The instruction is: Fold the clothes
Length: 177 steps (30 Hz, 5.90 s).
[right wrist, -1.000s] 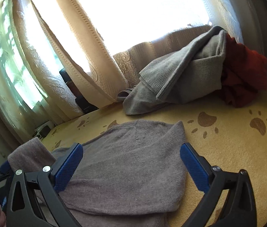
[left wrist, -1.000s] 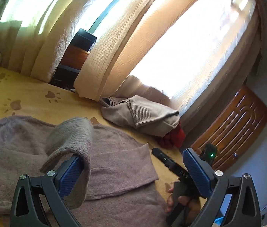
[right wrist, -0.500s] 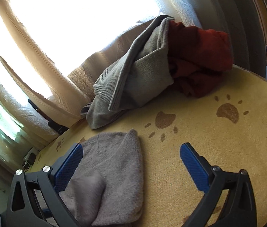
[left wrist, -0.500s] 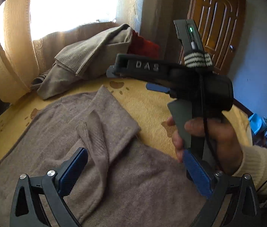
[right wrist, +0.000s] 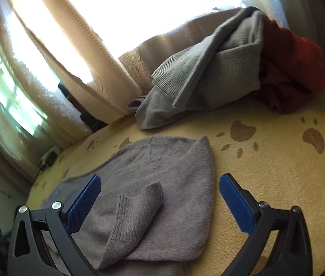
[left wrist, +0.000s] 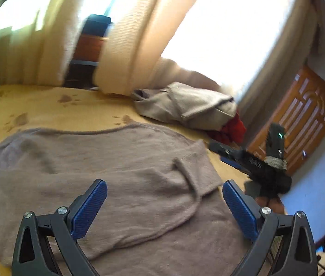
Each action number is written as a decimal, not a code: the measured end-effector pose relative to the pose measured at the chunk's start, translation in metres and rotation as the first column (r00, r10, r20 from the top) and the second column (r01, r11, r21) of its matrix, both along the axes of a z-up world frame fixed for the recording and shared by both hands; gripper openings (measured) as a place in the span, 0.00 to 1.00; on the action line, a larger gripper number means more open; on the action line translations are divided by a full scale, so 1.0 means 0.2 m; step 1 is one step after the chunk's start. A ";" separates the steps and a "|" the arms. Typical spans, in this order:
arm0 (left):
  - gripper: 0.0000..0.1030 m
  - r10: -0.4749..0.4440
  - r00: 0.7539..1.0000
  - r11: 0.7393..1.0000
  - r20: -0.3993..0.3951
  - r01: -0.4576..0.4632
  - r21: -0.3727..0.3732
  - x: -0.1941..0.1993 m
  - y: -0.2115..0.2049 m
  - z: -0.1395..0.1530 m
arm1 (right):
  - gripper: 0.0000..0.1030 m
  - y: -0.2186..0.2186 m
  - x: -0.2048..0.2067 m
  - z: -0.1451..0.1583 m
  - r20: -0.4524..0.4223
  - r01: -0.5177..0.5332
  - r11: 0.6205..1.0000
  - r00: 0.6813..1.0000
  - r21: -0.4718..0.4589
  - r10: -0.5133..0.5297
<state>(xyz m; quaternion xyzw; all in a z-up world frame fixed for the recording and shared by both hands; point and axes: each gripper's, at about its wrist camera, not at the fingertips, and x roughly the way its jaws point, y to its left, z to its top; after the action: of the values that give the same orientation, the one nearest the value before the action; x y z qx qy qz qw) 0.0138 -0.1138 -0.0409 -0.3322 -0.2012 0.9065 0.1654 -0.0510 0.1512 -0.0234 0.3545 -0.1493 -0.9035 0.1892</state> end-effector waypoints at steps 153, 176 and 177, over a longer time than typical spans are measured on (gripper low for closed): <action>0.99 0.352 0.918 0.870 0.183 -0.249 -0.426 0.05 -0.41 -0.32 | 0.99 -0.46 0.23 -0.14 0.087 -0.400 0.828 0.913 0.392 0.399; 0.99 0.353 0.918 0.864 0.182 -0.245 -0.440 0.04 -0.39 -0.32 | 1.00 0.40 1.09 -0.11 0.037 -0.376 0.882 0.924 0.283 0.381; 0.99 0.353 0.918 0.864 0.182 -0.245 -0.439 0.04 -0.39 -0.32 | 1.00 0.40 1.15 -0.12 0.030 -0.377 0.875 0.922 0.304 0.387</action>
<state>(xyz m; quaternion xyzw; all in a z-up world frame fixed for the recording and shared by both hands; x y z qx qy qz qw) 0.0222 -0.1922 -0.1057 -0.4379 -0.0768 0.8923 -0.0787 0.1790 0.2316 -0.0471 0.3873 0.0671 -0.8659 0.3095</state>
